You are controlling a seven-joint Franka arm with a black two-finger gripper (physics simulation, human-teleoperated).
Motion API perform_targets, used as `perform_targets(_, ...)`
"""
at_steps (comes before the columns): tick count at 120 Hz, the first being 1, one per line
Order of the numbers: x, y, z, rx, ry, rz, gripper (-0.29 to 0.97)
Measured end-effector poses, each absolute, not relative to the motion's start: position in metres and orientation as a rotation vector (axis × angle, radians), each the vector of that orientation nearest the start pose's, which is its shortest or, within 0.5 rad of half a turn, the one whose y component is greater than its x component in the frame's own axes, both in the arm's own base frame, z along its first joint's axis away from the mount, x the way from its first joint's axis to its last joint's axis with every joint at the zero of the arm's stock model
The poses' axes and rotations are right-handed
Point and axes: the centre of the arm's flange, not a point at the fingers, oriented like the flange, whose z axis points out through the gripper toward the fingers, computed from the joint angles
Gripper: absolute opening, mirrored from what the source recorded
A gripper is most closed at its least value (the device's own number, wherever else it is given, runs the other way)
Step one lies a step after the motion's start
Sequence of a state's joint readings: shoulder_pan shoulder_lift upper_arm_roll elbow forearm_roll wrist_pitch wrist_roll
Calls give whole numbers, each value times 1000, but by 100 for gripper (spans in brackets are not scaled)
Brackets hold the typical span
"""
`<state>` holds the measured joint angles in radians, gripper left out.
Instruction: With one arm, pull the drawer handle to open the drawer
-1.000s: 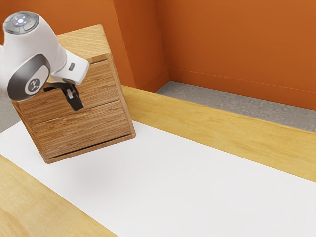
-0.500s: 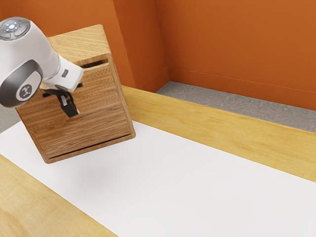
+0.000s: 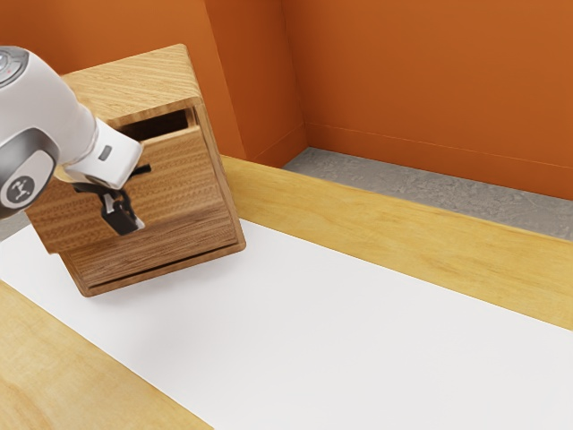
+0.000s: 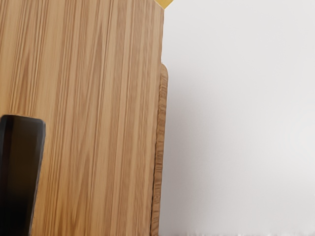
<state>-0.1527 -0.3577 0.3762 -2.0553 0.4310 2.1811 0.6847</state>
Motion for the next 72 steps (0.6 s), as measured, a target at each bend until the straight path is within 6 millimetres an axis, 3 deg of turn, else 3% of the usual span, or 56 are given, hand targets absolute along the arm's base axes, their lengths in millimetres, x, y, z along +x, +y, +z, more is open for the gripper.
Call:
perform_targets(30,464,136,632,-2552,836,-421,63)
perform_targets(72,434,94,627,-2553,914,-425,67)
